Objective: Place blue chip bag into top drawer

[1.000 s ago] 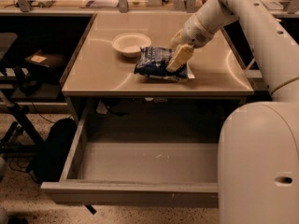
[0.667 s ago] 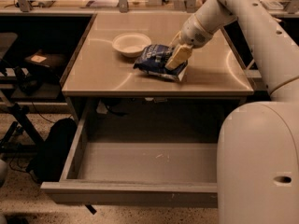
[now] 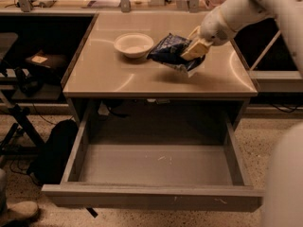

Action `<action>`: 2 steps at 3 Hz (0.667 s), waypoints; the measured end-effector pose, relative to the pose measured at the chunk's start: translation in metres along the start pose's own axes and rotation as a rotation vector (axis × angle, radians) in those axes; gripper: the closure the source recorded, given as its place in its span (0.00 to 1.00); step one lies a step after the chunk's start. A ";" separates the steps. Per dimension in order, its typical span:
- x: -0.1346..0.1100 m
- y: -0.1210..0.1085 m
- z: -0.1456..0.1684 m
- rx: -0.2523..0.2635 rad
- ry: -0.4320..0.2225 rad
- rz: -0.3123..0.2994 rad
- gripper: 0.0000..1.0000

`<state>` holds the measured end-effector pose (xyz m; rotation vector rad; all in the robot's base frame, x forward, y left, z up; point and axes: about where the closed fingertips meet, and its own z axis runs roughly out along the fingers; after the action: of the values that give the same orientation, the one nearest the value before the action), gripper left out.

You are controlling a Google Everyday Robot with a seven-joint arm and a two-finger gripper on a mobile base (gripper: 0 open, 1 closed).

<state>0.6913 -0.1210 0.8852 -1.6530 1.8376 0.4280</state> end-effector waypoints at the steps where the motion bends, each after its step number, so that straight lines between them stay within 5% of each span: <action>1: -0.039 0.038 -0.077 0.162 -0.088 -0.043 1.00; 2: -0.124 0.103 -0.135 0.288 -0.228 -0.132 1.00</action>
Offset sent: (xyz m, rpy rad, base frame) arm -0.4096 -0.0053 -0.1042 0.0719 0.0419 -0.2605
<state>0.5630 -0.0917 1.0494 -1.4538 1.5337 0.2681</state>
